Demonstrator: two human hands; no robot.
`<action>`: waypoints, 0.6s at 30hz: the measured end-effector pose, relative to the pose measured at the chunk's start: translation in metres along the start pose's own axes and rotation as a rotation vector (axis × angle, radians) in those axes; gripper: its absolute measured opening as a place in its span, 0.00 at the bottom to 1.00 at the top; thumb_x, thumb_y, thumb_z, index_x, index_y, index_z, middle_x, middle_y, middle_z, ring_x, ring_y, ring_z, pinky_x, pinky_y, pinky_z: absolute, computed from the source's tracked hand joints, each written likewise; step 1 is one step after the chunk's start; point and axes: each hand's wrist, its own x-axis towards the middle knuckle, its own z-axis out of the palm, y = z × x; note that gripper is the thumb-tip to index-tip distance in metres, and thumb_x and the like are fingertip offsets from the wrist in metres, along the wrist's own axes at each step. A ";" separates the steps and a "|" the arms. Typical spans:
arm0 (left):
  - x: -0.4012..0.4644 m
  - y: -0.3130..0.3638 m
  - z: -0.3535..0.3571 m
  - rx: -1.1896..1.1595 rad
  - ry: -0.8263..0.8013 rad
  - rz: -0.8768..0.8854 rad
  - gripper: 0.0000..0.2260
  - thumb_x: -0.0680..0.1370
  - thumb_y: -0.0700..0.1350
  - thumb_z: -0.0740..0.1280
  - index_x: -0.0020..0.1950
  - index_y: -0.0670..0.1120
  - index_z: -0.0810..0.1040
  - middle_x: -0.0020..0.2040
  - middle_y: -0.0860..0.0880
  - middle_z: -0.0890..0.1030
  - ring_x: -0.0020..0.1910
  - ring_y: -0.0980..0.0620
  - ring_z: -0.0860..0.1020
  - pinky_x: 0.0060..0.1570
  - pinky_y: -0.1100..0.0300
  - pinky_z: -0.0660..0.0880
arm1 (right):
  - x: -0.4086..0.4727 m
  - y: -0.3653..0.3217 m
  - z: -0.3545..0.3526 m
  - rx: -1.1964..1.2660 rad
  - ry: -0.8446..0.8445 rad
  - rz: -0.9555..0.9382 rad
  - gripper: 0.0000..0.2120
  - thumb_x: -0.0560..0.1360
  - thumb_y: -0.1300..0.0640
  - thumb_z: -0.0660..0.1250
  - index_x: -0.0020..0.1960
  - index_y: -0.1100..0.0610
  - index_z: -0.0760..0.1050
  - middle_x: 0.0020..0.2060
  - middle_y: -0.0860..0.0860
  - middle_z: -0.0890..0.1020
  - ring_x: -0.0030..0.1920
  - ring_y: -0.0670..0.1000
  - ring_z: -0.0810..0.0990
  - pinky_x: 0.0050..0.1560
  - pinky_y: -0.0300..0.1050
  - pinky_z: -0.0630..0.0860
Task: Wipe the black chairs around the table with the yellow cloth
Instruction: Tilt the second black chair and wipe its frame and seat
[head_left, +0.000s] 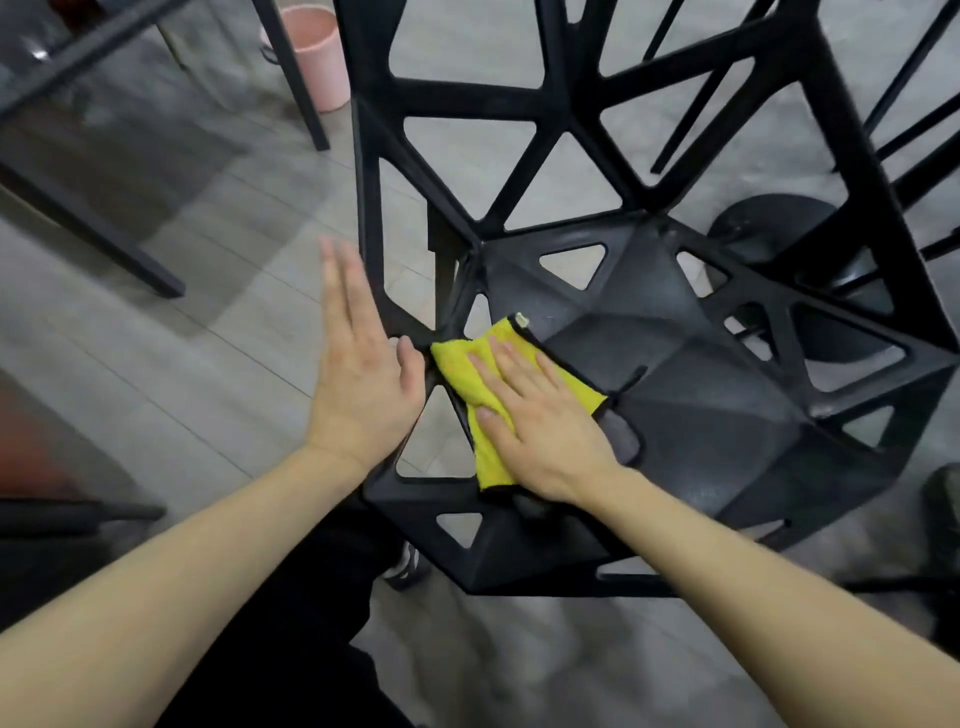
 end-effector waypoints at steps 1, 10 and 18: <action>-0.001 0.000 0.001 -0.030 -0.004 -0.019 0.38 0.82 0.36 0.64 0.87 0.37 0.45 0.87 0.37 0.54 0.83 0.44 0.60 0.78 0.52 0.65 | 0.015 0.009 0.000 -0.022 0.034 0.041 0.31 0.86 0.40 0.45 0.87 0.46 0.48 0.87 0.49 0.50 0.86 0.48 0.44 0.86 0.54 0.43; -0.001 -0.004 0.008 -0.041 0.017 -0.018 0.35 0.85 0.36 0.59 0.89 0.43 0.45 0.86 0.41 0.61 0.73 0.40 0.71 0.68 0.49 0.70 | 0.064 -0.037 0.007 0.246 0.096 0.261 0.32 0.86 0.40 0.41 0.87 0.51 0.50 0.87 0.49 0.50 0.86 0.47 0.44 0.85 0.52 0.39; 0.003 -0.008 0.008 -0.008 0.040 0.003 0.34 0.85 0.37 0.59 0.89 0.42 0.47 0.84 0.39 0.65 0.73 0.40 0.70 0.69 0.45 0.72 | 0.143 0.025 0.000 0.041 0.155 0.510 0.35 0.84 0.37 0.41 0.87 0.49 0.51 0.87 0.49 0.50 0.86 0.50 0.44 0.85 0.59 0.41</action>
